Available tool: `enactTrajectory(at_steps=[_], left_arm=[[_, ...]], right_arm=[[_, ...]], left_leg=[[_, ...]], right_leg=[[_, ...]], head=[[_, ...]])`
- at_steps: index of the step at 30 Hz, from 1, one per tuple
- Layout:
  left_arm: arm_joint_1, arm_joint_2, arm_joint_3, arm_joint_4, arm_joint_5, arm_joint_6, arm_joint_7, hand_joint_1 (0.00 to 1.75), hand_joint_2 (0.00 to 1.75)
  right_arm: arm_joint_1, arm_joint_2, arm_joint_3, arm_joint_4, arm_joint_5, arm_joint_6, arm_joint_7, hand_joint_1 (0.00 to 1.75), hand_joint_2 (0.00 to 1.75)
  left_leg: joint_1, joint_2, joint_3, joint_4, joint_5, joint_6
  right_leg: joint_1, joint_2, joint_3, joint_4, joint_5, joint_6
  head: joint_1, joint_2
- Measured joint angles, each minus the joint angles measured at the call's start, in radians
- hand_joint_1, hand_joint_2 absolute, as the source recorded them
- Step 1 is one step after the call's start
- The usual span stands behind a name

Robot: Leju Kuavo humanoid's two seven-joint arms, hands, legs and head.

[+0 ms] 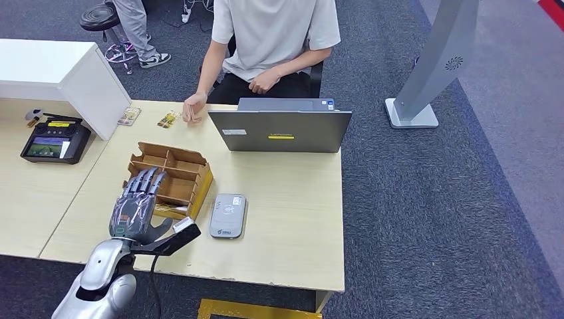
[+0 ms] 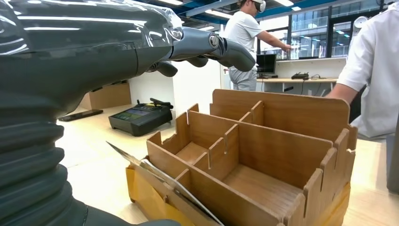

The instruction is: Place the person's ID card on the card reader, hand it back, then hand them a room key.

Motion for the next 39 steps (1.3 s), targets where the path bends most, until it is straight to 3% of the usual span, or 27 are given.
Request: enactTrajectory(at_steps=[10,23,39], left_arm=[[0.013,-0.005,0.0,-0.012,-0.016,0.021,-0.003,0.0,1.75],[0.008,0.025,0.013,0.006,-0.044,0.066,-0.021,0.0,1.75],[-0.044,0.051,0.03,0.12,-0.058,0.094,-0.053,0.0,1.75]], right_arm=[[0.0,0.0,-0.001,0.0,0.001,0.002,-0.004,0.0,0.0],[-0.003,0.0,-0.001,0.0,0.022,0.006,0.006,0.0,0.0],[-0.013,0.0,-0.001,0.0,0.041,0.007,0.022,0.0,0.0]], left_leg=[[0.0,0.0,0.0,0.0,0.0,0.0],[0.0,0.0,0.0,0.0,0.0,0.0],[0.0,0.0,0.0,0.0,0.0,0.0]], right_leg=[[0.0,0.0,0.0,0.0,0.0,0.0],[0.0,0.0,0.0,0.0,0.0,0.0],[0.0,0.0,0.0,0.0,0.0,0.0]], head=[[0.0,0.0],[0.0,0.0],[0.0,0.0]])
